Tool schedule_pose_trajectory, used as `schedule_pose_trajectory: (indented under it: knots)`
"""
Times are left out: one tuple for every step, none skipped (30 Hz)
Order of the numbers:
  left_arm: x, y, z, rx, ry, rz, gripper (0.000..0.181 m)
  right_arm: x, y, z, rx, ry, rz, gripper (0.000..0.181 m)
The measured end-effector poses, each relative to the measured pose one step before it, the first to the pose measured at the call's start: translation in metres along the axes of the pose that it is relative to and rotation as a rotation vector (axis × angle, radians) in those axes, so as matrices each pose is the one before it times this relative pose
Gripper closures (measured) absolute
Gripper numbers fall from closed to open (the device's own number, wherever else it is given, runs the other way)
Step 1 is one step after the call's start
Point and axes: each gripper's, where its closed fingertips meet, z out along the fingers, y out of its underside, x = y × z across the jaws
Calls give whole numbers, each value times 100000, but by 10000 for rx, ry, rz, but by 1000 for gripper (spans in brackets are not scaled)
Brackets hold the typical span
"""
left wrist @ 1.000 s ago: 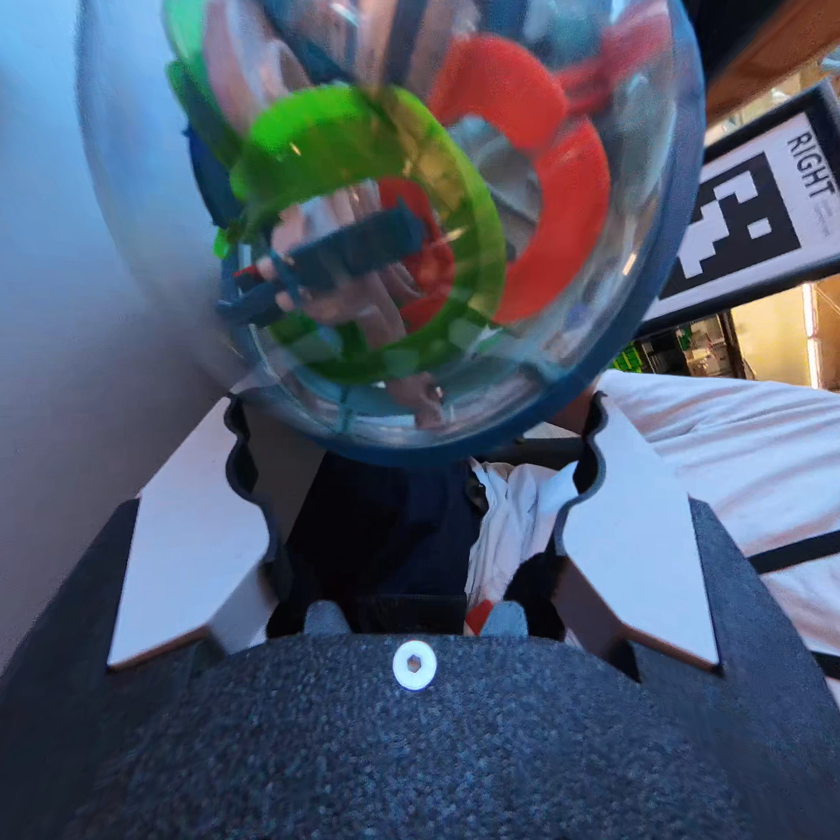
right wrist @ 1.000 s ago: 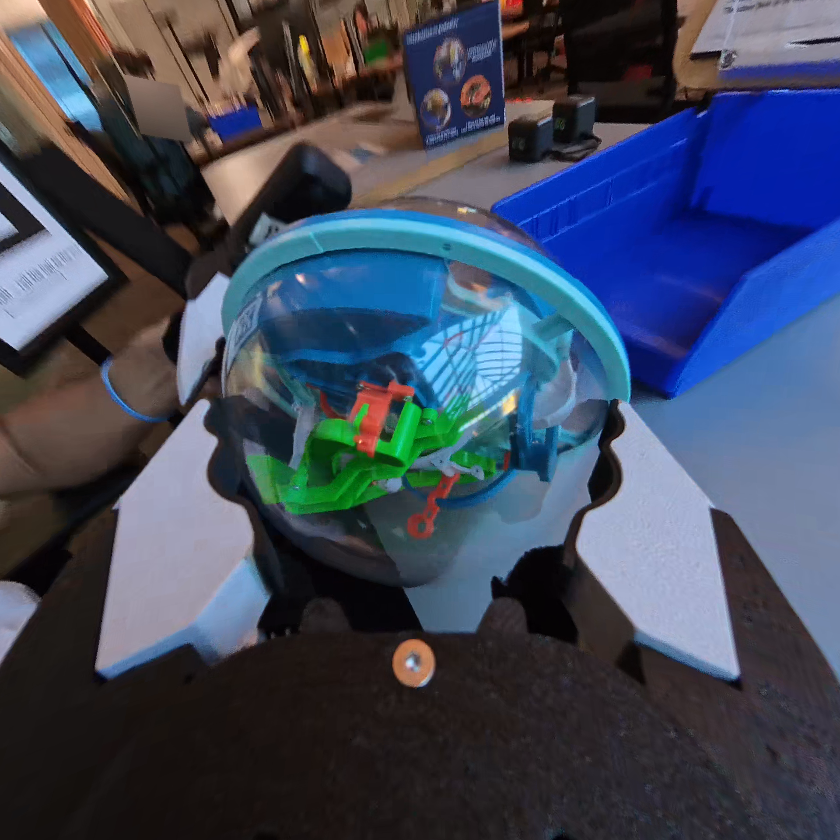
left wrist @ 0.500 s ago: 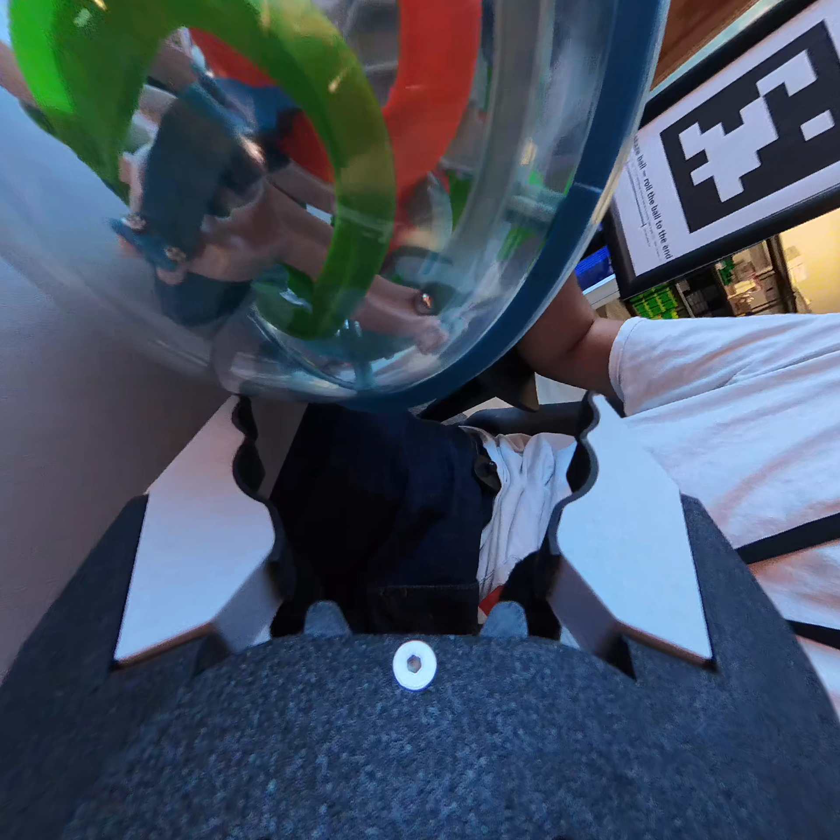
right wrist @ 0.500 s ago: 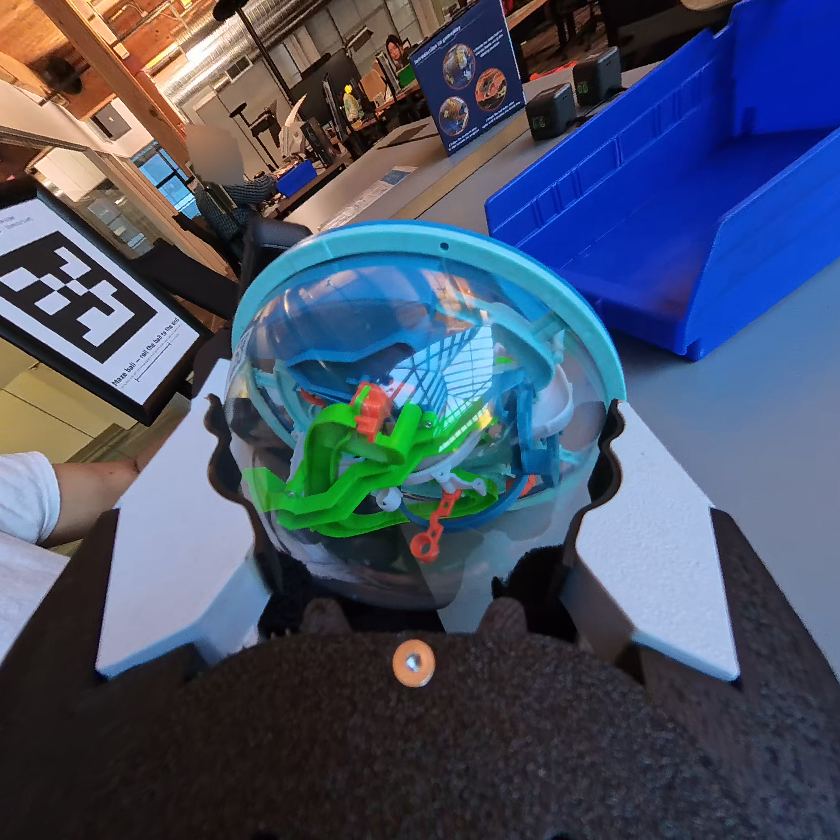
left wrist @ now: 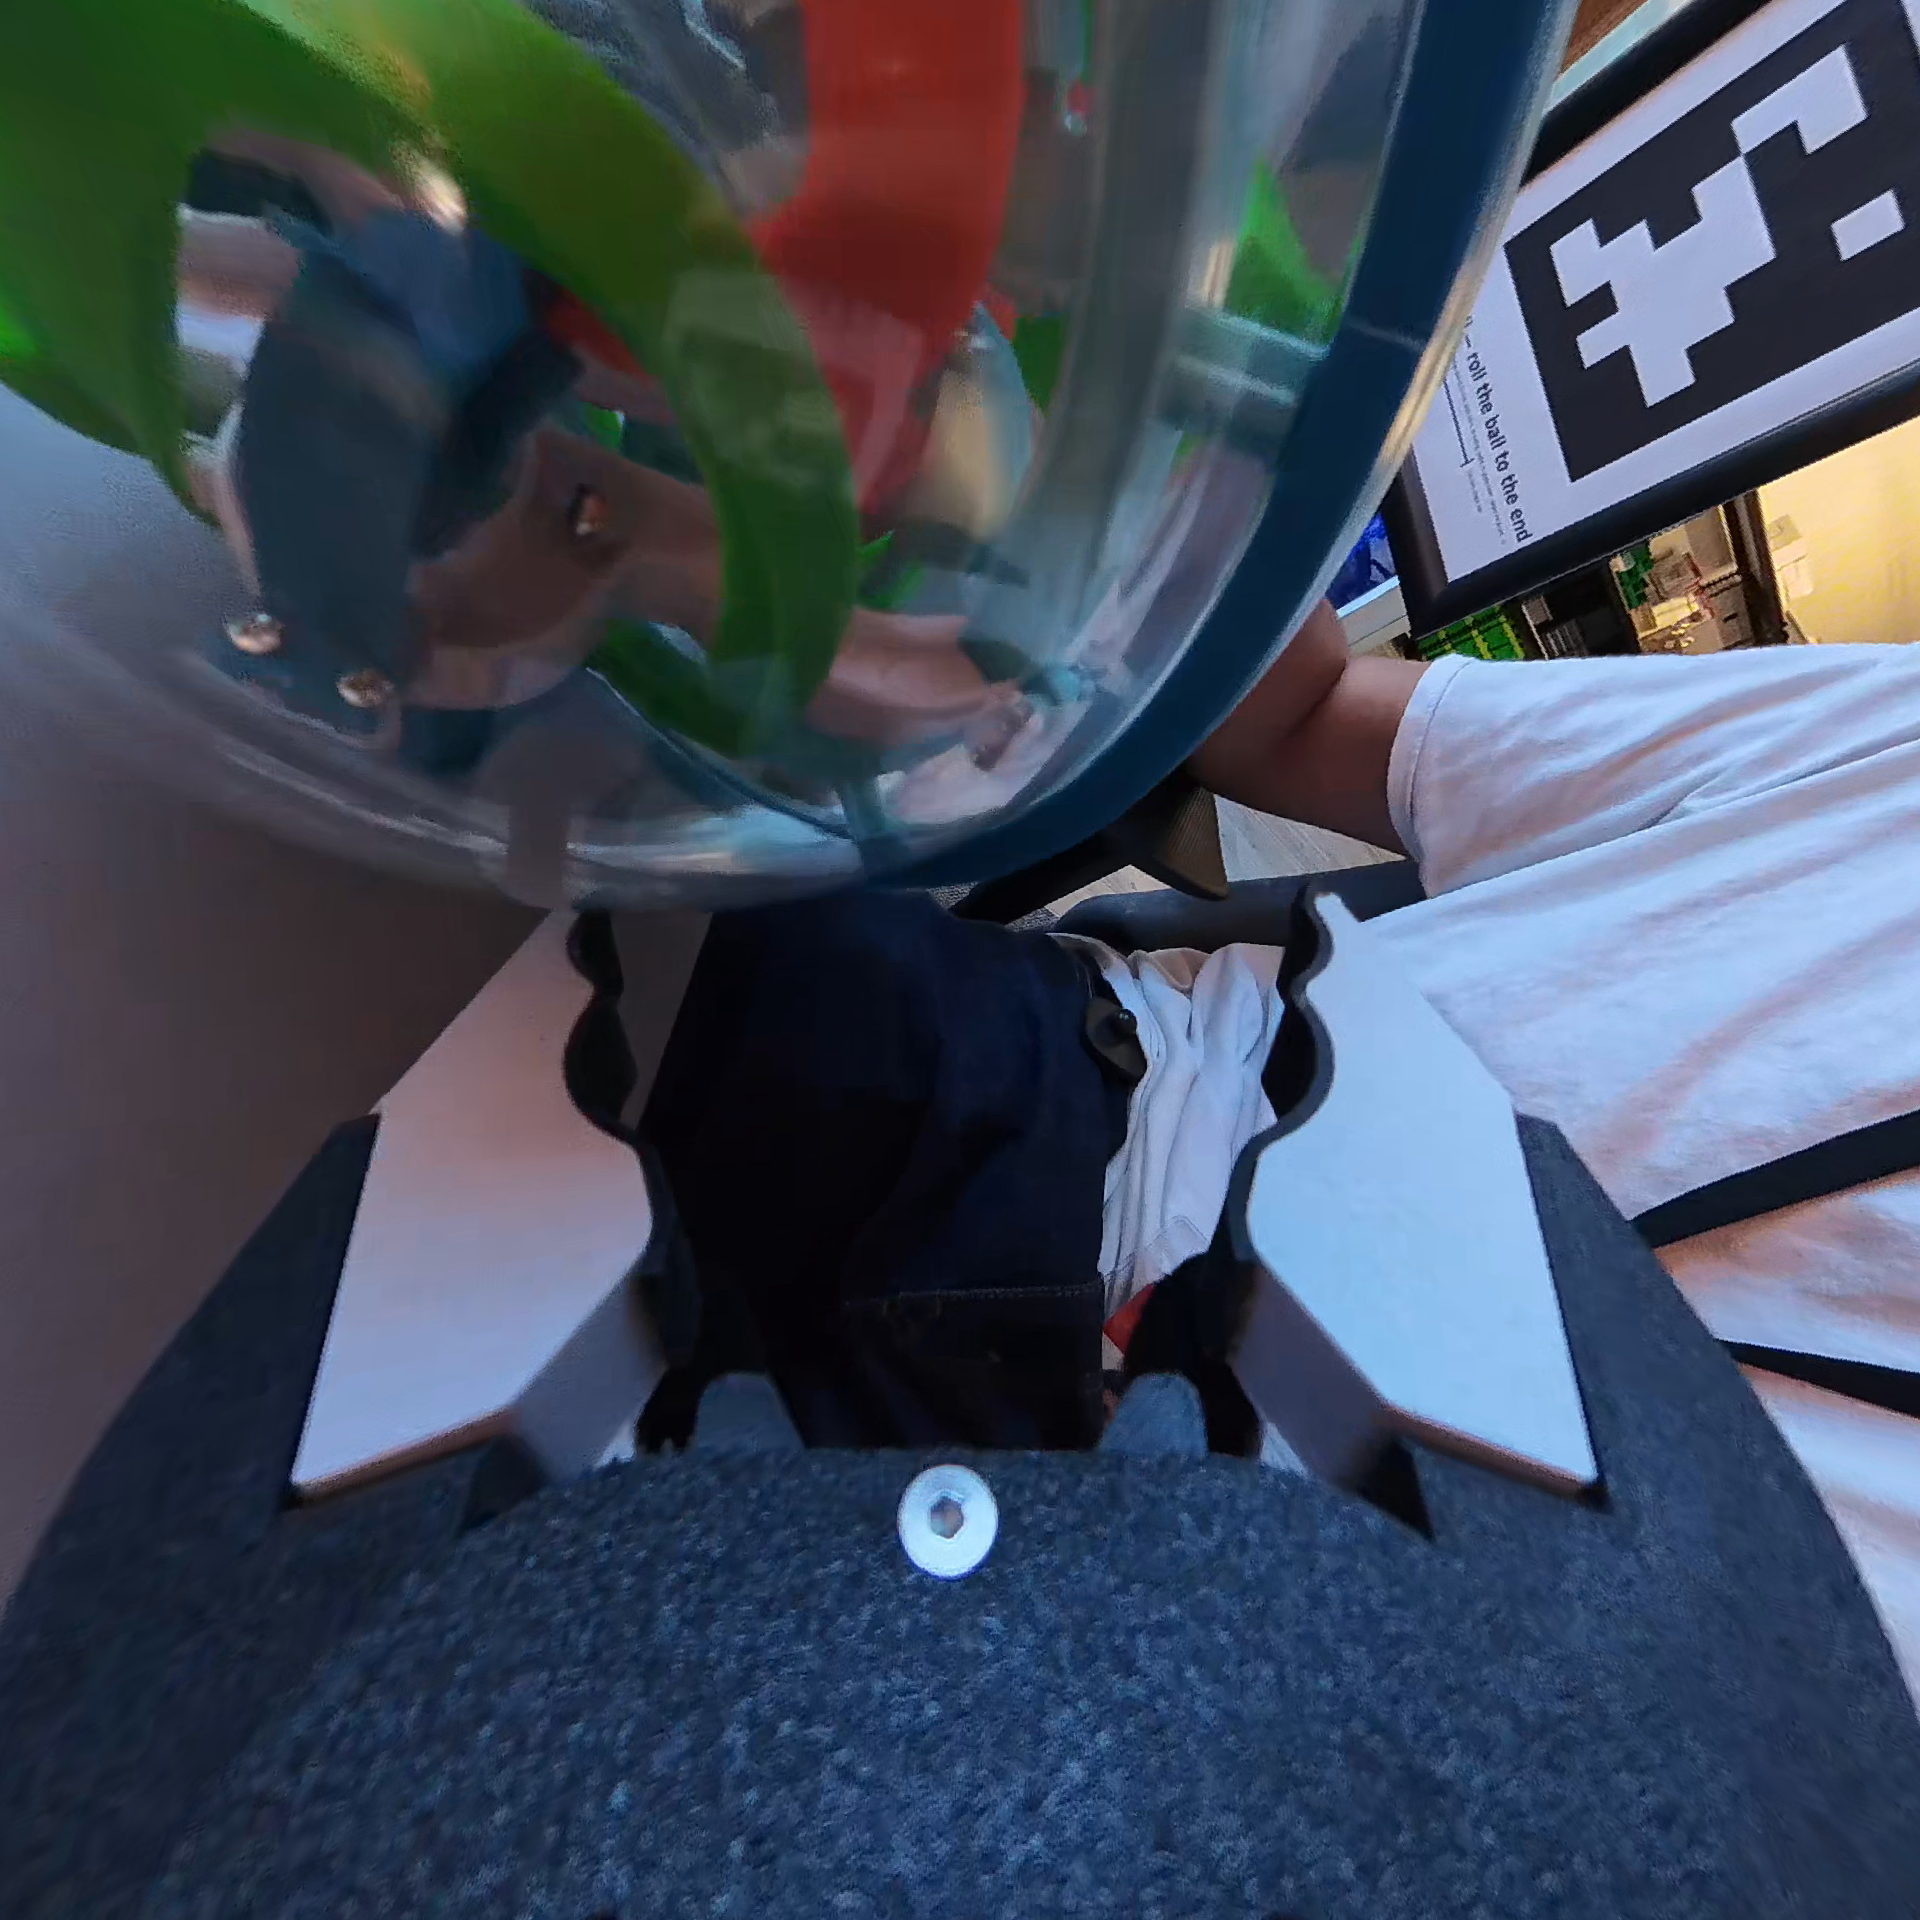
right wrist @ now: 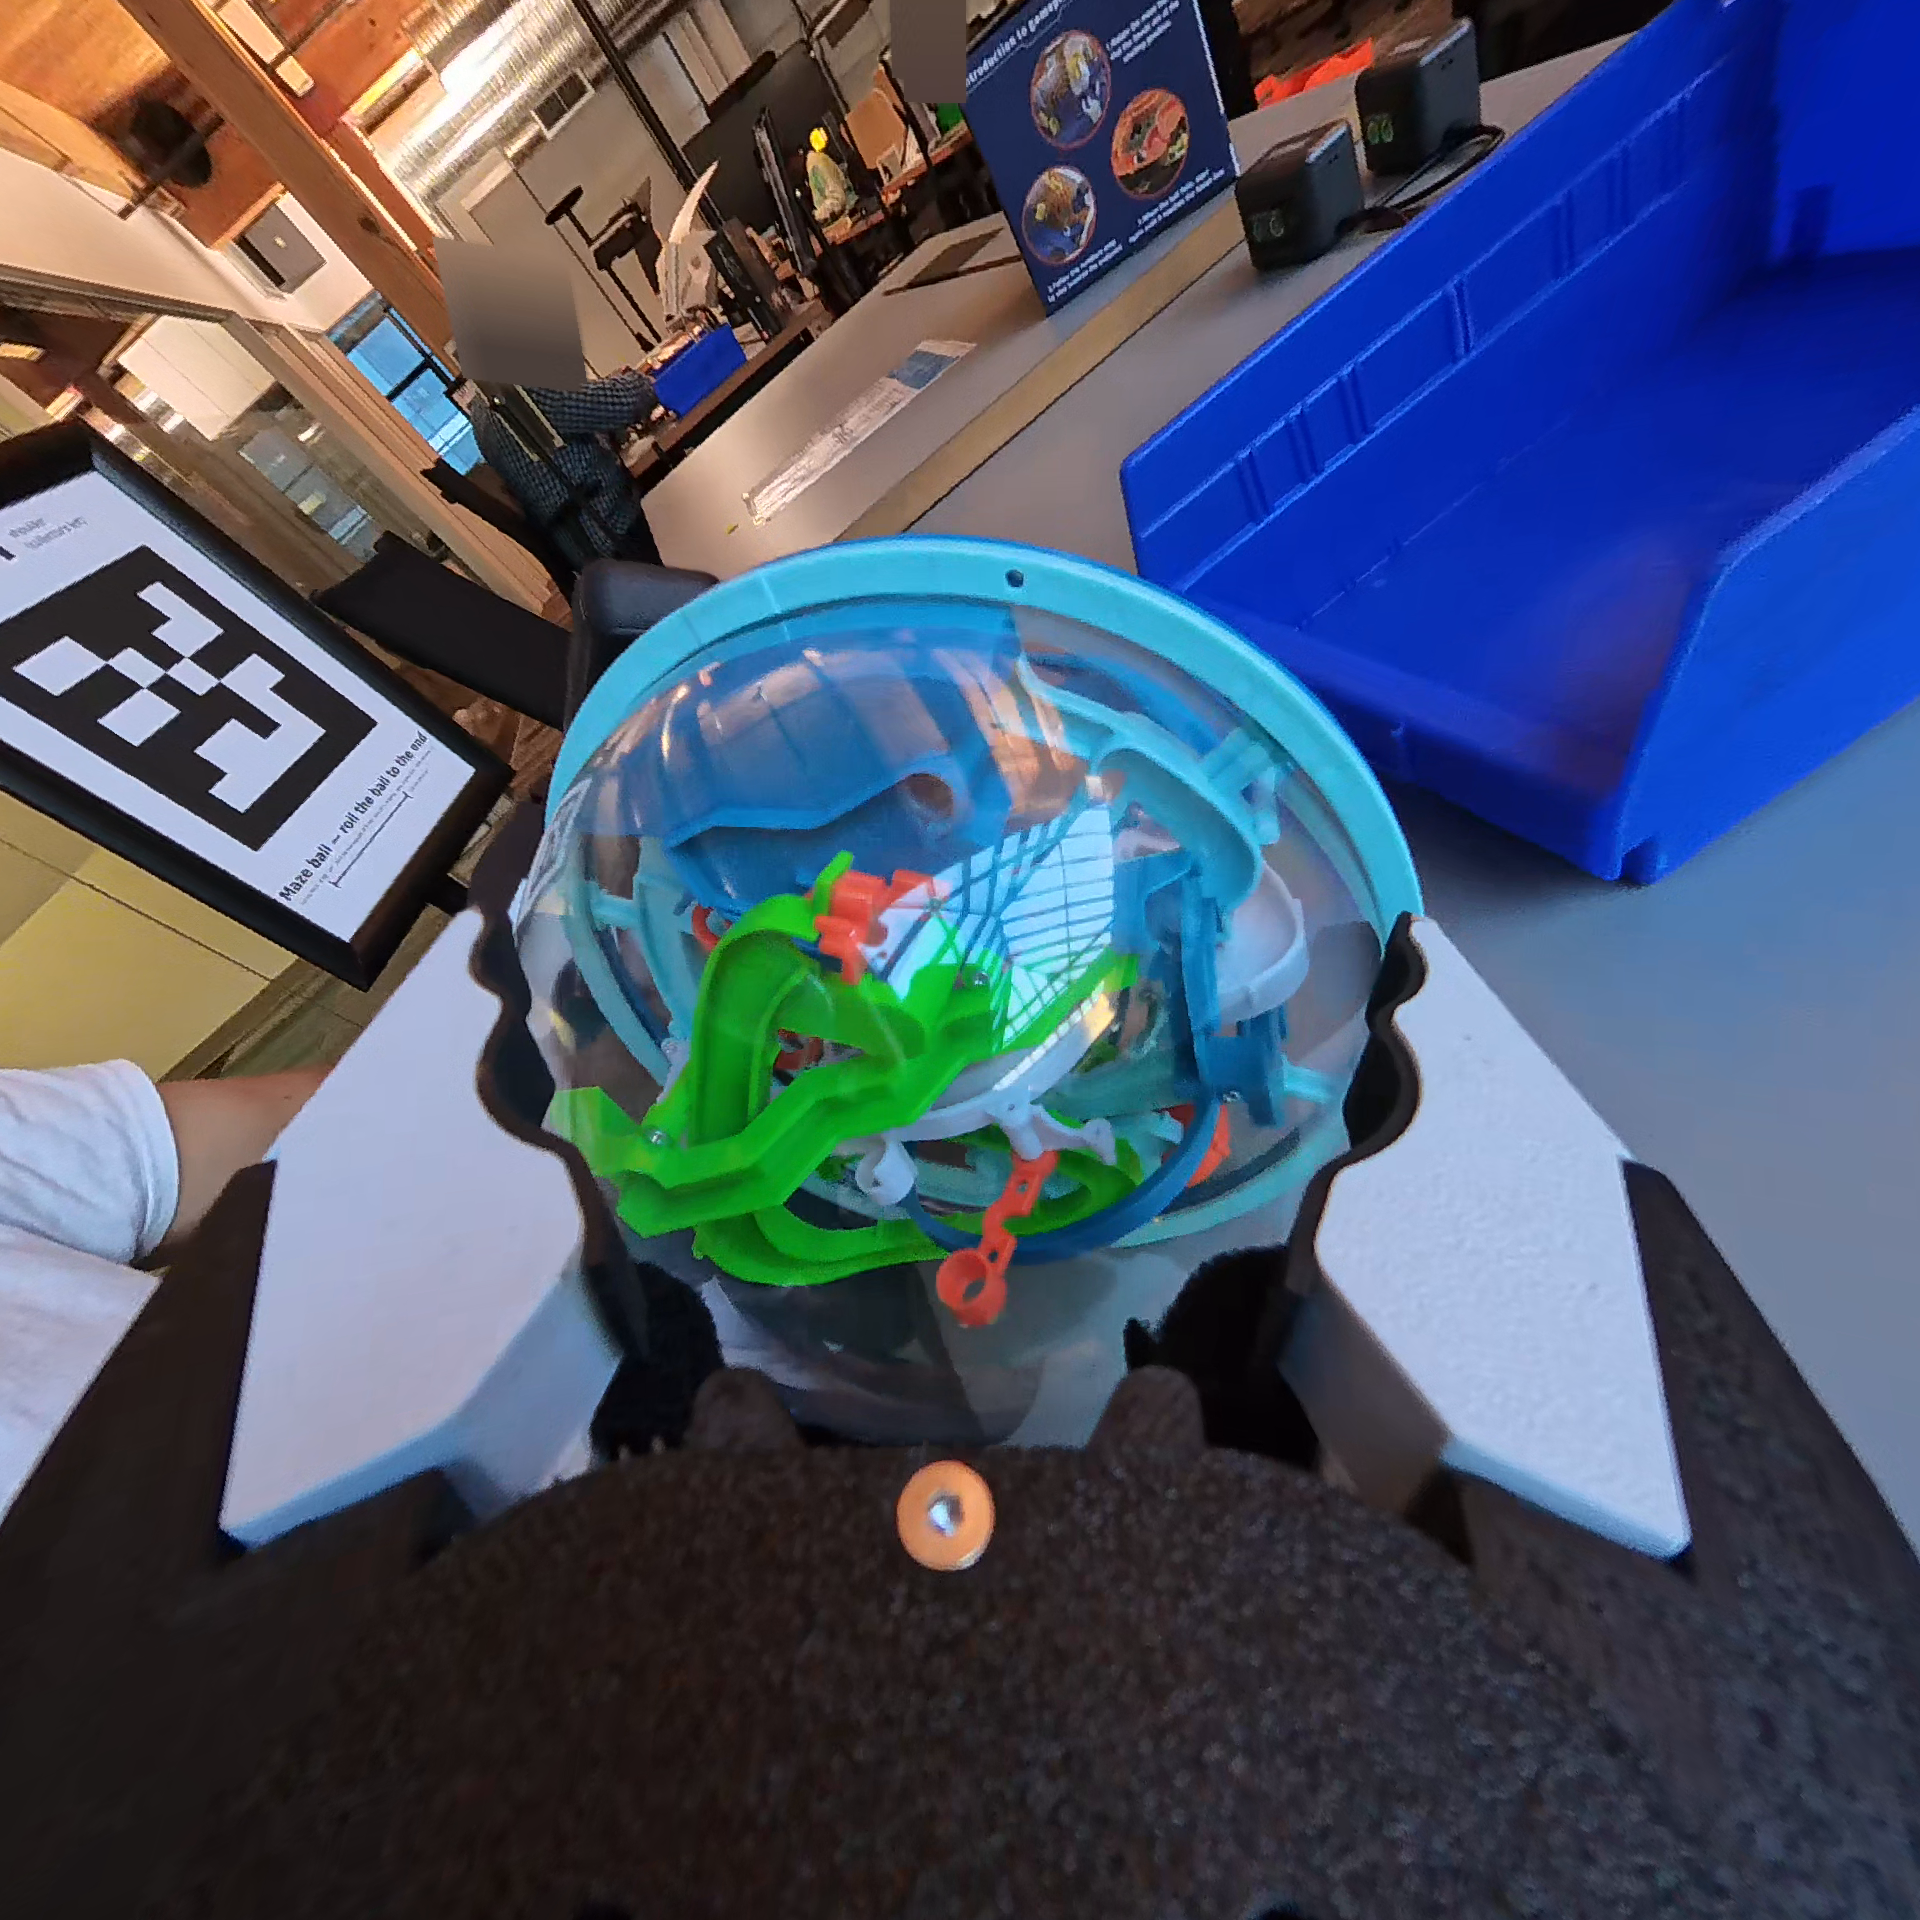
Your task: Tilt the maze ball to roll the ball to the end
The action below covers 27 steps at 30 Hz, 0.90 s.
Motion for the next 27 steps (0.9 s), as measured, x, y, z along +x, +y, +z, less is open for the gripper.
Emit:
schedule_pose_trajectory:
  knots:
    - [11,40,-19,-16,15,32,57,9,-35,19,48,-41,6,28]
    - [-3,2,-84,-12,1,52,58,43,-6,-37,-8,-15,22,28]
    - [-14,24,-264,-31,-38,101,58,31,14,-46,-41,-7,22,28]
    - [26,26,-520,-49,-68,201,57,20,17,-30,-67,-8,7,28]
    - [138,-99,-800,19,-81,370,58,23,-17,-11,-56,-13,2,28]
    - [39,-304,-1063,147,-250,547,63,38,-65,48,-18,-27,4,28]
    - [-293,-517,-1191,245,-524,673,73,9,-81,90,-9,-64,-17,29]
    - [-589,-651,-1162,242,-691,733,76,7,-118,112,10,-114,-40,30]
    - [-870,-658,-987,182,-772,711,74,41,-144,158,18,-168,-23,30]
    - [-964,-549,-716,113,-701,682,69,103,-215,168,4,-214,20,32]
    - [-906,-386,-402,42,-565,643,59,189,-304,162,6,-224,69,34]
    - [-929,-190,-148,-31,-498,565,48,262,-389,202,31,-194,85,37]
    - [-937,-27,74,-100,-459,435,42,253,-448,195,60,-191,39,41]
    - [-639,63,293,-128,-246,304,36,279,-304,176,-41,-158,14,47]
    - [-229,21,449,-108,37,173,28,175,-304,219,7,-160,-37,52]
    - [26,-76,564,-45,208,52,23,94,-219,257,34,-129,-41,53]
    - [126,-142,650,11,265,-5,23,-22,-65,272,-20,-130,-100,52]
    - [8,-8,688,-55,155,1,22,-80,-3,240,-2,-118,-81,51]
    - [-242,194,650,-186,-18,26,24,-35,54,171,15,-62,-76,50]
    - [-195,262,542,-213,-46,59,28,-28,83,103,32,-18,-64,50]
    - [-163,109,395,-113,-91,53,31,-139,31,-27,64,-54,-105,49]
    - [-192,-59,226,3,-151,41,33,-206,-41,-223,129,-38,-266,49]
    - [-111,-103,100,36,-117,40,35,-195,-129,-428,218,47,-301,47]
    - [-31,-74,26,20,-58,19,36,-242,-207,-687,251,99,-307,45]
    - [73,-79,49,-2,8,-59,38,-262,-252,-907,248,205,-286,44]
    - [14,-106,49,16,-46,-138,38,-361,-173,-985,205,284,-298,43]
    - [0,-125,55,44,-70,-114,38,-563,28,-922,106,276,-342,42]
